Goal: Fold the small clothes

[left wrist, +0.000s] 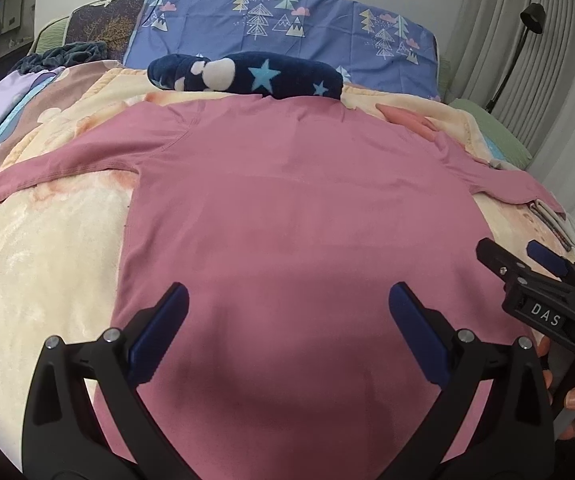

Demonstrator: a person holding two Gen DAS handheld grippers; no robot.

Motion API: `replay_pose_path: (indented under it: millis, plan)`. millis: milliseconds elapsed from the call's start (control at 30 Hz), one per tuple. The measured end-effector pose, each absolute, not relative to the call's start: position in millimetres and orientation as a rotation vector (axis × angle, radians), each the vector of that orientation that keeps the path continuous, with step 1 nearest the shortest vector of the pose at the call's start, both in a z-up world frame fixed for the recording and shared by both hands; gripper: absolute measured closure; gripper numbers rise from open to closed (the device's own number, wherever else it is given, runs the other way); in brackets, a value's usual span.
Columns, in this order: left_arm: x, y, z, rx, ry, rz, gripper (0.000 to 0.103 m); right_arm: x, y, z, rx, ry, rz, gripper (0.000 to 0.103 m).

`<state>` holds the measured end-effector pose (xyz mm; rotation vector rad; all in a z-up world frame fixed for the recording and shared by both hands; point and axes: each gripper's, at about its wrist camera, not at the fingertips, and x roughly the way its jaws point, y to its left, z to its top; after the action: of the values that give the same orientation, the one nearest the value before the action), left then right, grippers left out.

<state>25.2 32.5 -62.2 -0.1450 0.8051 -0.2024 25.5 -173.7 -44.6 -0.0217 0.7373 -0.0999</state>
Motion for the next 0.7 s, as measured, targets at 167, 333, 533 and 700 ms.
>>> replay_pose_path:
  millis: [167,333,533,700]
  plan:
    - [15.0,42.5,-53.8,-0.205,0.690,-0.239,0.002,26.1,-172.9,-43.6,-0.036,0.726,-0.106,0.001]
    - [17.5,43.6,-49.3,-0.169,0.709,-0.181,0.002,27.8,-173.4,-44.3,-0.040,0.731,-0.109,0.001]
    - [21.4,43.7,-53.6,-0.155,0.767,-0.187,0.002,29.6,-171.1,-44.7,-0.047,0.747,-0.111,0.001]
    - [22.4,43.8,-58.6,-0.153,0.803,-0.194,0.002,29.3,-173.9,-43.7,-0.032,0.752,-0.108,0.001]
